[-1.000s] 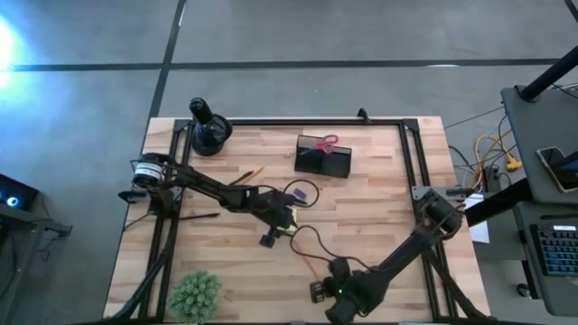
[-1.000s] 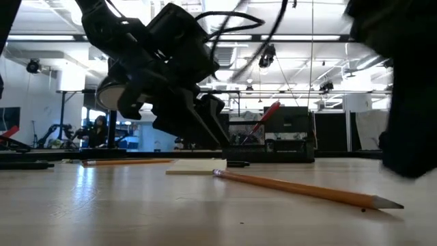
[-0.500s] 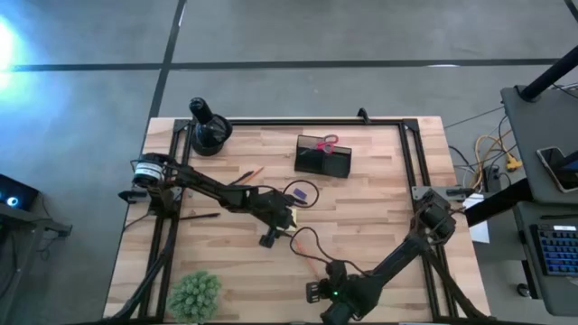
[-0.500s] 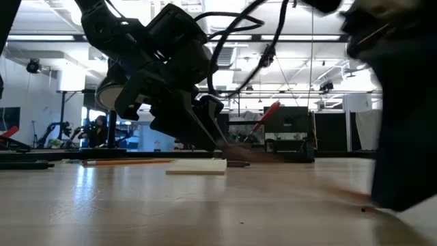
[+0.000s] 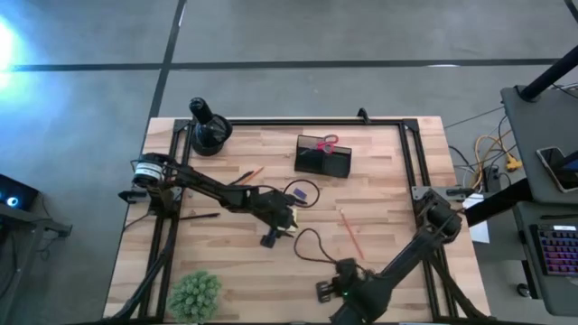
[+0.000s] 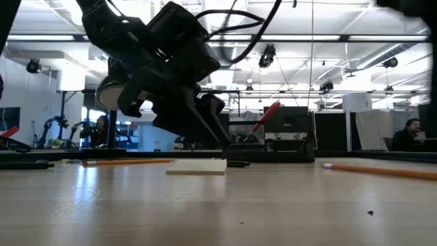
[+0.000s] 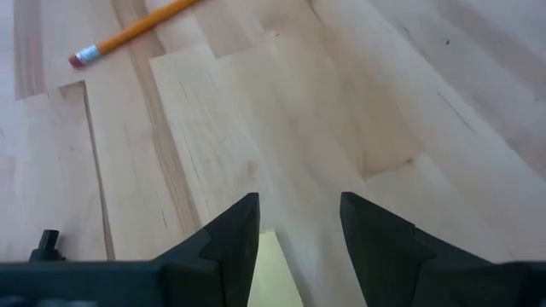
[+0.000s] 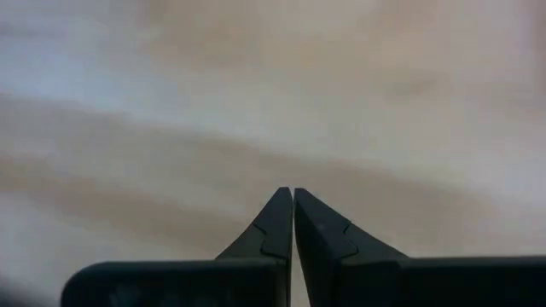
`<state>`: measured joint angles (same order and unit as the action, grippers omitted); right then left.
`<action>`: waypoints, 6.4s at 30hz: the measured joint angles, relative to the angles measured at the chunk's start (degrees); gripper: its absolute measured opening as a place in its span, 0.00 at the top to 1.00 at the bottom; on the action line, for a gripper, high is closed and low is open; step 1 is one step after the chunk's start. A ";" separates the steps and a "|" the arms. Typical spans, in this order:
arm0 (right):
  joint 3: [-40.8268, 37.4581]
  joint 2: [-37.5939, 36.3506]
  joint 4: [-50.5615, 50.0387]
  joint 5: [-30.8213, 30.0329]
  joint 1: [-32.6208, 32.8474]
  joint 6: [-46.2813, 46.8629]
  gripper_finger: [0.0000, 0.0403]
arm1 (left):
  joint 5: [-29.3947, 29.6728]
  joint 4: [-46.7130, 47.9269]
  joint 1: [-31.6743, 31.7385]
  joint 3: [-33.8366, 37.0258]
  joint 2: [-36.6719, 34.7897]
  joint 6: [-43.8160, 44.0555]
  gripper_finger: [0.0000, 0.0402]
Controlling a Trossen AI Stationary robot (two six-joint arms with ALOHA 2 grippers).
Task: Pick and place office supplies into organizer
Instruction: Put the bottom pencil into the desk organizer
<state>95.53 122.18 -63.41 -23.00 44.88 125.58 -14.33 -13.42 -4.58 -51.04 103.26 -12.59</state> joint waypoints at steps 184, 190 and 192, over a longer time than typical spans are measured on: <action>-54.14 -42.31 -1.63 -9.65 -17.16 -35.57 0.98 | 32.28 27.13 -7.55 -27.92 15.10 19.67 1.00; -53.97 -42.31 -1.64 -9.61 -17.16 -35.59 0.98 | 32.12 25.85 -6.74 -27.22 15.10 19.70 1.00; -53.97 -42.31 -1.67 -9.58 -17.16 -35.58 0.98 | 32.08 25.32 -6.74 -27.22 15.10 19.70 1.00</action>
<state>41.56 79.88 -65.08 -32.58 27.73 90.00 17.76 11.90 -11.32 -78.26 118.37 7.11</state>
